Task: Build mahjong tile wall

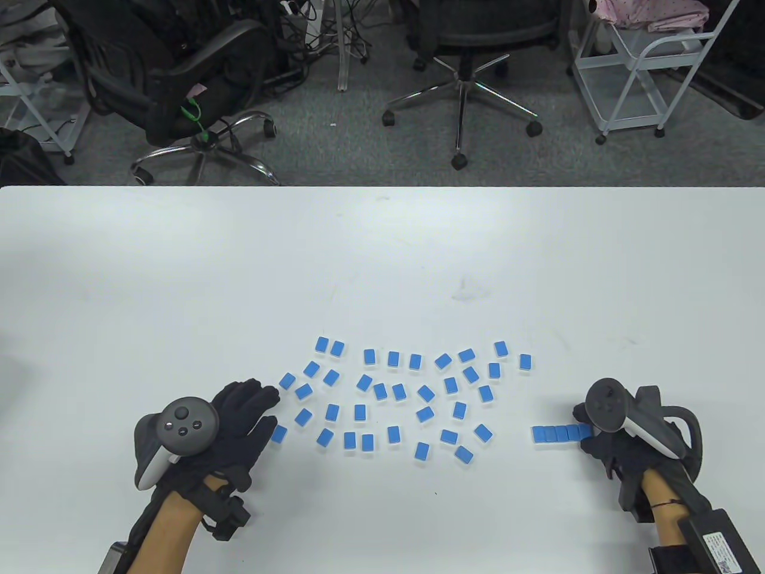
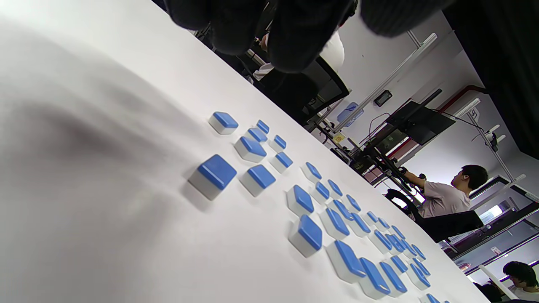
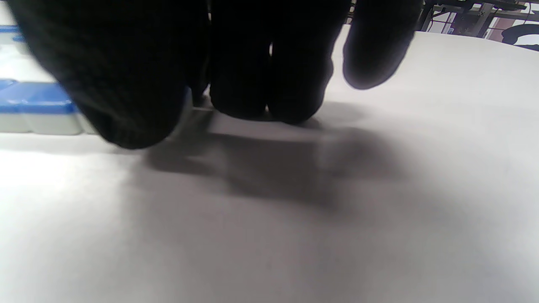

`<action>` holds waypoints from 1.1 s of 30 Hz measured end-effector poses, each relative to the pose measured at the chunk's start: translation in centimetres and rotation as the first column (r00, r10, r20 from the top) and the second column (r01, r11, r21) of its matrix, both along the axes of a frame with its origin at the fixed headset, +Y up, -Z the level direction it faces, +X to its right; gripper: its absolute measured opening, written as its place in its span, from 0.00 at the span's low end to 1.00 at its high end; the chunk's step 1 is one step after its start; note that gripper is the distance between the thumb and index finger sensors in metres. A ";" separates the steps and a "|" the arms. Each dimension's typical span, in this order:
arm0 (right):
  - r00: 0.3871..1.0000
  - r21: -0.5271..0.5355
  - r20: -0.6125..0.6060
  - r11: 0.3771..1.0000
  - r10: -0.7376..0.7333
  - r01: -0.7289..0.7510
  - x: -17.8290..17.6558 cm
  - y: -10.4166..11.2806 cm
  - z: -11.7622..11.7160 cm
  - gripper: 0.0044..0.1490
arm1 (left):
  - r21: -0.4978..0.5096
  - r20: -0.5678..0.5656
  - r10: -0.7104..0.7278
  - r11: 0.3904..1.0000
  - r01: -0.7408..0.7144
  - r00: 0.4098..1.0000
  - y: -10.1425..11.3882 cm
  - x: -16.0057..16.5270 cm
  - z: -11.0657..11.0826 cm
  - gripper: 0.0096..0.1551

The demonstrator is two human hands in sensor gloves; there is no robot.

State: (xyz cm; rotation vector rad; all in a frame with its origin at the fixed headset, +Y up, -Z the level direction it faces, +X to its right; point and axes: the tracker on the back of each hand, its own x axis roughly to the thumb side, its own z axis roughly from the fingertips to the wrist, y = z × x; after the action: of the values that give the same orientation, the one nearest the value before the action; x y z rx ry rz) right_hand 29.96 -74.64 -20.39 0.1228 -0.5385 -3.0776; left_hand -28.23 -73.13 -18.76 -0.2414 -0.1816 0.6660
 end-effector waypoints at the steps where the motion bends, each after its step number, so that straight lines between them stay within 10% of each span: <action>1: 1.000 0.000 0.000 1.000 0.000 0.000 0.0 0.0 0.0 0.38 | 0.000 0.000 0.000 1.000 0.000 1.000 0.0 0.0 0.0 0.38; 33: 0.997 0.063 -0.003 0.995 -0.072 0.072 0.1 1.7 0.6 0.40 | 0.002 -0.001 0.000 1.000 0.000 1.000 0.1 -0.1 0.1 0.38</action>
State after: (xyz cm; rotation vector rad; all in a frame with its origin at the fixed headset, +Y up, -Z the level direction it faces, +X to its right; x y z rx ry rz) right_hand 30.10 -72.89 -19.84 0.1058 -0.4555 -3.1663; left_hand -28.32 -73.01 -18.64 -0.2389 -0.1816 0.6658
